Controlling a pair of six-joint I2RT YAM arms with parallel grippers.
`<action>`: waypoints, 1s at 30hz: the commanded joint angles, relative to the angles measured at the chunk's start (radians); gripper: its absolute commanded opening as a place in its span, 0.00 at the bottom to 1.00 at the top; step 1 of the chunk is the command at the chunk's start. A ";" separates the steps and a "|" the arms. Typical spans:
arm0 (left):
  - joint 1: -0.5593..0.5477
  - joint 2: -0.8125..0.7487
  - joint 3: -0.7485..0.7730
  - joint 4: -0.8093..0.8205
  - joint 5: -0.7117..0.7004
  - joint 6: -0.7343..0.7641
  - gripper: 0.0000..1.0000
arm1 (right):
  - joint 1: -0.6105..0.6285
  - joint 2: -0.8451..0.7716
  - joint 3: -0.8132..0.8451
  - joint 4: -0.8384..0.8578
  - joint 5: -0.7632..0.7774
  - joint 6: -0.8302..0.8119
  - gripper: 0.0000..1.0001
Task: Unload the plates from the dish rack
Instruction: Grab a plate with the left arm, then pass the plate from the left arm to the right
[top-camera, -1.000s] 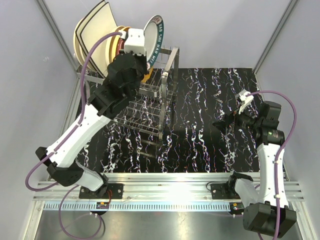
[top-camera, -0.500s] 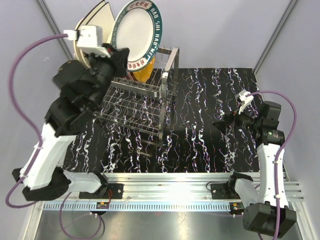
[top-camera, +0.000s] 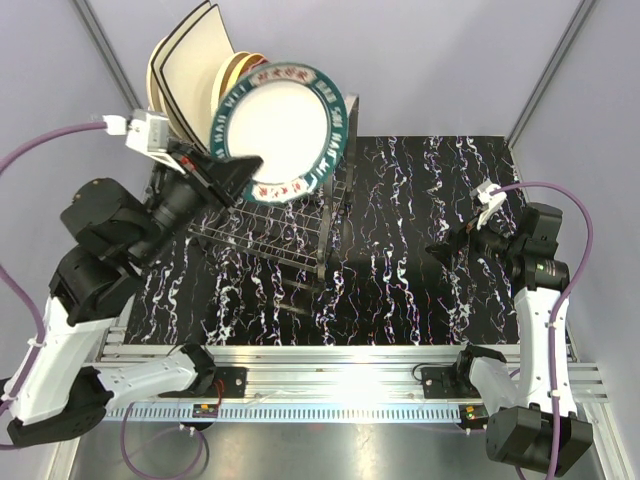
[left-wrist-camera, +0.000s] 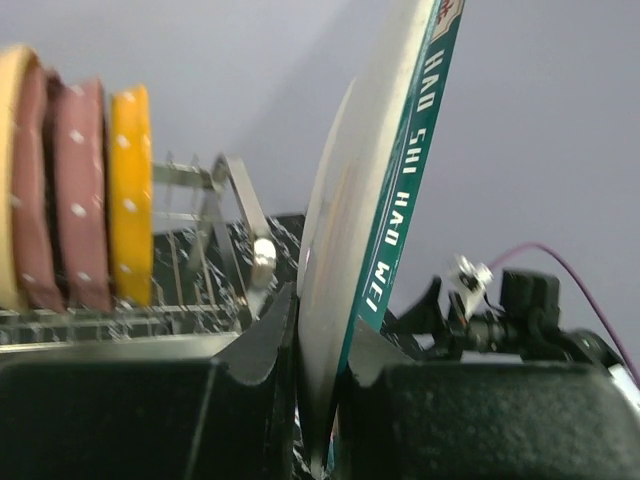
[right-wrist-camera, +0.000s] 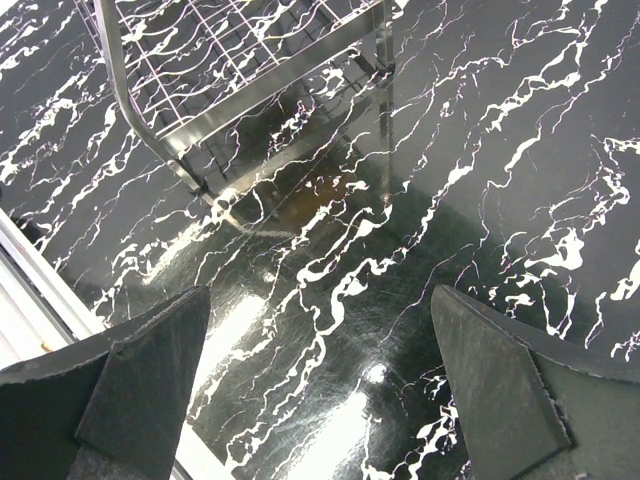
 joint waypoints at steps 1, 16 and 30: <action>-0.004 -0.037 -0.057 0.060 0.207 -0.107 0.00 | 0.003 -0.024 0.005 -0.006 -0.010 -0.038 1.00; -0.004 -0.178 -0.358 0.128 0.492 -0.241 0.00 | 0.003 -0.072 0.117 -0.228 0.056 -0.115 1.00; -0.004 -0.267 -0.715 0.267 0.609 -0.284 0.00 | 0.003 -0.073 0.217 -0.365 0.071 -0.081 1.00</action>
